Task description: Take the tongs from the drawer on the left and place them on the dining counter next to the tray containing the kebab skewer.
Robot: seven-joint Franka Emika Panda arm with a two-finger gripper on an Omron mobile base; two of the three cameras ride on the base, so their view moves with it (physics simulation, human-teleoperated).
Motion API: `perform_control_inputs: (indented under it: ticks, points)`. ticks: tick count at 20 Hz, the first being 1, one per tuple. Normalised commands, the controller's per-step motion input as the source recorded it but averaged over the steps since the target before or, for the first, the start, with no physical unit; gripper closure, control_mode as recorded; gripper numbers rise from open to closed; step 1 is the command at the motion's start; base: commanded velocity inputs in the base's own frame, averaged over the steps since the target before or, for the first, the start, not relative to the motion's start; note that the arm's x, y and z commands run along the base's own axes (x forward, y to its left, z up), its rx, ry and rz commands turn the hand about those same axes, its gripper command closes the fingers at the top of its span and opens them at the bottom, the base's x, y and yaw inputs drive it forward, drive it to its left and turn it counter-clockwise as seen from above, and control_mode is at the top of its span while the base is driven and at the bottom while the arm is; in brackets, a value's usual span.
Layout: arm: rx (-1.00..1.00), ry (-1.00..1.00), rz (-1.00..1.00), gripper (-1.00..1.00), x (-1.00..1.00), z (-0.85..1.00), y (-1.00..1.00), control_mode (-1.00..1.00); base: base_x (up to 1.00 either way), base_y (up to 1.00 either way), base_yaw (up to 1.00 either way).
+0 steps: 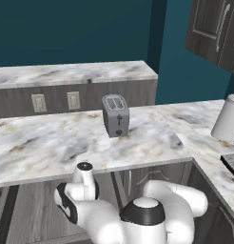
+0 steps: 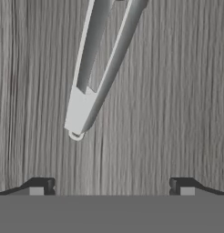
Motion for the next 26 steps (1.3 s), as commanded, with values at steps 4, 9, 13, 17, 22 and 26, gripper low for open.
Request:
perform_control_inputs:
  ticks: [4,9,13,17,22,26]
  points:
    - [0.00,0.00,0.00,-1.00,0.16,-0.11,0.16,-1.00,0.00,0.00,0.00]
    - [0.00,0.00,0.00,-1.00,0.11,-0.16,0.18,-1.00,0.00,0.00,0.00]
    - [0.00,0.00,0.00,-1.00,0.14,-0.12,0.17,-1.00,0.00,0.00,0.00]
    - [0.00,0.00,0.00,-1.00,0.16,-0.16,0.16,-1.00,0.00,0.00,0.00]
    - [0.00,0.00,0.00,-1.00,0.18,-0.20,0.13,-1.00,0.00,0.00,0.00]
    - [0.00,0.00,0.00,-1.00,0.18,-0.19,0.09,-1.00,0.00,0.00,0.00]
